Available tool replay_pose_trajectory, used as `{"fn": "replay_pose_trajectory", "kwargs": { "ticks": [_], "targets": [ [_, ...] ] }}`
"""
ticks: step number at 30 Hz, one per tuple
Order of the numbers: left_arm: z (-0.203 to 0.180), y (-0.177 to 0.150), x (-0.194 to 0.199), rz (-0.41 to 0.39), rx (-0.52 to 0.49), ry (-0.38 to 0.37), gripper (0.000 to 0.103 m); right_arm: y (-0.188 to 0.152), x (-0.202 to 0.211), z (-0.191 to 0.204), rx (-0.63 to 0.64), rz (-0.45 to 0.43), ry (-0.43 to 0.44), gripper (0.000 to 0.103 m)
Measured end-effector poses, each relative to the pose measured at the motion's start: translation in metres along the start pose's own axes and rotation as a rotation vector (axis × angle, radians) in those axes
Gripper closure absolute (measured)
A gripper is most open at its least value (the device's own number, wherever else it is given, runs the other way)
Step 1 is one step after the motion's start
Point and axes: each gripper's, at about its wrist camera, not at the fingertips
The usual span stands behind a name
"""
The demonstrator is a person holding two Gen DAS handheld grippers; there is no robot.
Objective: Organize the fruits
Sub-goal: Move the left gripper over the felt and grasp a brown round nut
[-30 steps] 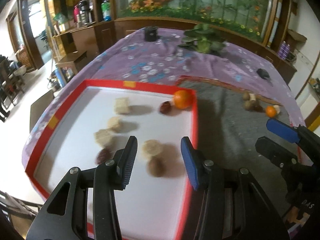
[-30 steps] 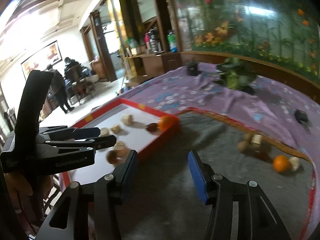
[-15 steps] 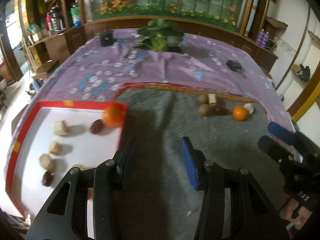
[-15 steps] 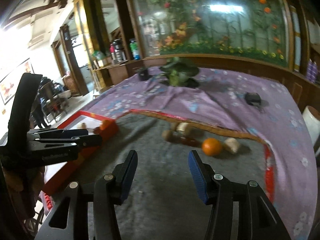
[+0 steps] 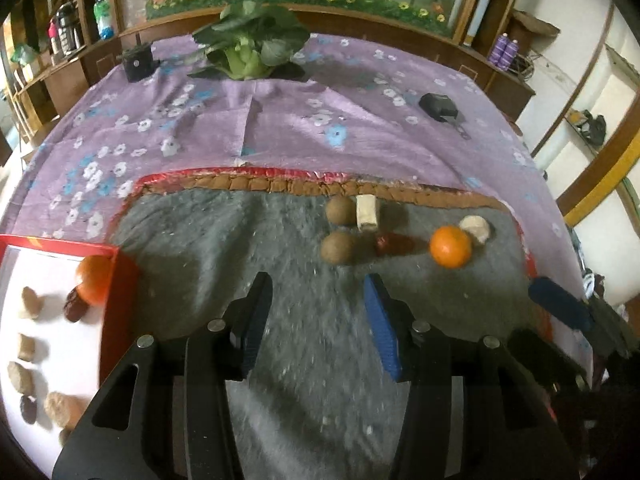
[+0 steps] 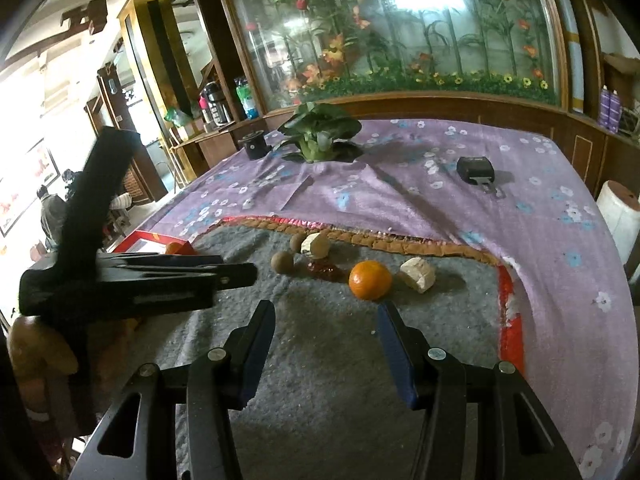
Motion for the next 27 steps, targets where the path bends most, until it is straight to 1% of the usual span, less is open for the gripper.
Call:
{"fn": "replay_pose_trajectory", "kwargs": {
  "ticks": [2, 10, 11, 12, 13, 14, 17, 20, 21, 23, 27],
  "targets": [
    [0.000, 0.004, -0.008, 0.002, 0.011, -0.006, 0.056, 0.000, -0.001, -0.002, -0.004, 0.000, 0.010, 0.052],
    [-0.006, 0.013, -0.030, 0.000, -0.005, -0.013, 0.056, -0.003, -0.012, -0.012, -0.031, 0.024, 0.039, 0.051],
    [-0.006, 0.014, -0.034, 0.007, -0.008, -0.005, 0.058, -0.004, -0.013, -0.013, -0.035, 0.027, 0.041, 0.051],
    [-0.005, 0.014, -0.037, 0.012, -0.007, -0.004, 0.070, -0.004, -0.014, -0.014, -0.036, 0.030, 0.042, 0.051],
    [-0.005, 0.013, -0.038, 0.005, -0.014, 0.017, 0.079, -0.004, -0.016, -0.015, -0.037, 0.032, 0.043, 0.051],
    [-0.005, 0.012, -0.038, -0.006, -0.024, 0.029, 0.083, -0.005, -0.016, -0.016, -0.038, 0.035, 0.043, 0.051],
    [0.002, 0.010, -0.034, -0.007, -0.005, 0.007, 0.082, -0.006, -0.018, -0.017, -0.042, 0.043, 0.049, 0.051],
    [0.005, 0.005, -0.021, -0.032, -0.009, 0.032, 0.082, -0.004, -0.018, -0.012, -0.034, 0.047, 0.085, 0.051],
    [0.006, 0.003, -0.017, -0.038, -0.012, 0.036, 0.082, 0.000, -0.018, -0.007, -0.019, 0.052, 0.114, 0.052],
    [0.007, -0.002, -0.010, -0.038, -0.024, 0.038, 0.082, 0.007, -0.021, 0.003, 0.041, 0.063, 0.129, 0.052],
    [0.014, -0.013, 0.006, -0.042, -0.014, 0.022, 0.082, 0.028, -0.040, 0.027, 0.232, 0.078, 0.110, 0.052]
  ]
}}
Point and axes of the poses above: each gripper's, at about its wrist camera, not at the fingertips, and x roughly against the way its jaws point, z to its left, y to its top, and after that the axes turned 5 degrees about -y, right-handed
